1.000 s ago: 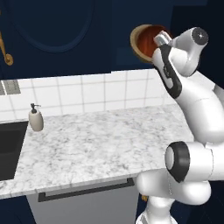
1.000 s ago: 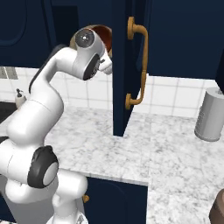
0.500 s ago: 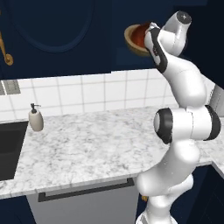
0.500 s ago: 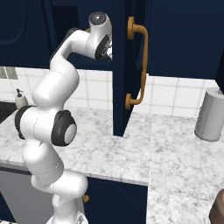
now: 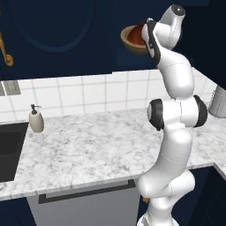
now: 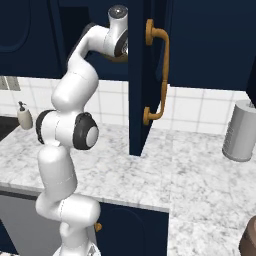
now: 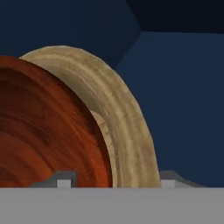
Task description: Pick up the bowls on the counter and stack them on top of one another in the open cabinet. Place the smaller bowl on top of the larger bowl.
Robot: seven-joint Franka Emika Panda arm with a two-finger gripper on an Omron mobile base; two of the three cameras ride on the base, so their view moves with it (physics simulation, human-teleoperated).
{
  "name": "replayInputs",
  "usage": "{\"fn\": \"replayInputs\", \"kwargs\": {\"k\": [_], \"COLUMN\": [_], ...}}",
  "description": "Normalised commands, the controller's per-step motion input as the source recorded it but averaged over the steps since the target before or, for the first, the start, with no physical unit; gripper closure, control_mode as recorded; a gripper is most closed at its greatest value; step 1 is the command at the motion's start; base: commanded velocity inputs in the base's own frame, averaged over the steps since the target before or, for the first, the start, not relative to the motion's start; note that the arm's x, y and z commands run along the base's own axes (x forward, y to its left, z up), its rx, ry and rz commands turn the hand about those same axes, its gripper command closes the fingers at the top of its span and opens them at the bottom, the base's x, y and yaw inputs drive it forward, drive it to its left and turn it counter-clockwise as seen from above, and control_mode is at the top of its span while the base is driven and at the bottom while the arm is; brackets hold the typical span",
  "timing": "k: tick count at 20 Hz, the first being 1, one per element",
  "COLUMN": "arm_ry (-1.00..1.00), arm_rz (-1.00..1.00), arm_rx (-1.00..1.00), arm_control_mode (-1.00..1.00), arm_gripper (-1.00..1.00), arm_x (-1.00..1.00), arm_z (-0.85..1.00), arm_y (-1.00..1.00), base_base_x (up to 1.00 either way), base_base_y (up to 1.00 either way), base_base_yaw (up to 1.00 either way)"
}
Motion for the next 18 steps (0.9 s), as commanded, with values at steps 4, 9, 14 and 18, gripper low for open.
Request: {"fn": "replayInputs", "kwargs": {"k": [4, 9, 14, 18], "arm_ry": [-0.22, -0.51, -0.38, -0.04], "arm_rz": [0.00, 0.00, 0.00, 0.00], "arm_rx": [0.00, 0.00, -0.03, -0.25], "arm_control_mode": [-1.00, -1.00, -1.00, -1.00], "arm_gripper": [-1.00, -1.00, -1.00, -1.00], "arm_x": [-0.74, -1.00, -1.00, -1.00], "arm_z": [-0.14, -0.88, -1.00, -1.00], "arm_y": [0.00, 0.00, 0.10, 0.53], "base_base_x": [0.00, 0.00, 0.00, 0.00], "base_base_y": [0.00, 0.00, 0.00, 0.00], "base_base_yaw": [0.00, 0.00, 0.00, 0.00]}}
